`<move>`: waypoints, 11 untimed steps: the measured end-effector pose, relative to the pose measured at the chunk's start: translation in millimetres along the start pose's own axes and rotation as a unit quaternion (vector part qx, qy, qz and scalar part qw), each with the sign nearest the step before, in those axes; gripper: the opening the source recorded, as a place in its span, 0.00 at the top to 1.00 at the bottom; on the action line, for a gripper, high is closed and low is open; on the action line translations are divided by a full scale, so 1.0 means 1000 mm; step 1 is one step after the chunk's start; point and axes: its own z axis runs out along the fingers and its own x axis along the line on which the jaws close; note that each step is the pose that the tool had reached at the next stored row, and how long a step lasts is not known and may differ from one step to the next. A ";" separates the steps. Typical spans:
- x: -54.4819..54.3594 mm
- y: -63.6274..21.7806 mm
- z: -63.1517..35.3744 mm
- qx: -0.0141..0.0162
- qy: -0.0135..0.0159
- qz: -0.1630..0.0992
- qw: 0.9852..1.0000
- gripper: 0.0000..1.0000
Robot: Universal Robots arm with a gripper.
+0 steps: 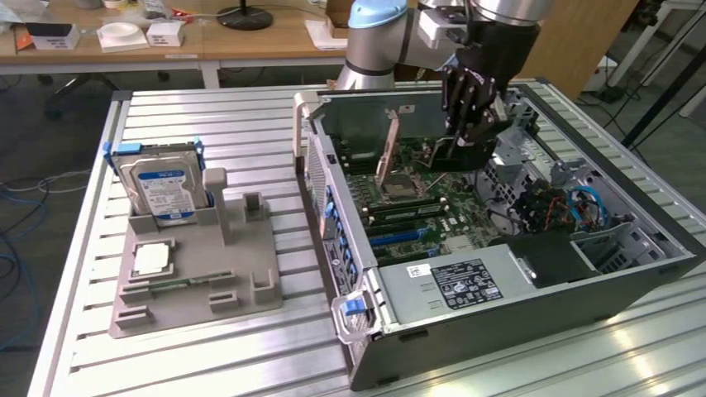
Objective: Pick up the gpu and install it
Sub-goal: 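Insert the gpu into the slot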
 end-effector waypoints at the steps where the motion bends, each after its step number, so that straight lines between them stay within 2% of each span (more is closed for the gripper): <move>1: 0.000 0.0004 0.0018 0.000 0.000 0.000 1.000 0.74; 8: 0.000 0.0024 0.0146 0.001 0.001 -0.029 1.000 0.74; 11: -0.001 0.0032 0.0199 0.001 0.001 -0.031 1.000 0.74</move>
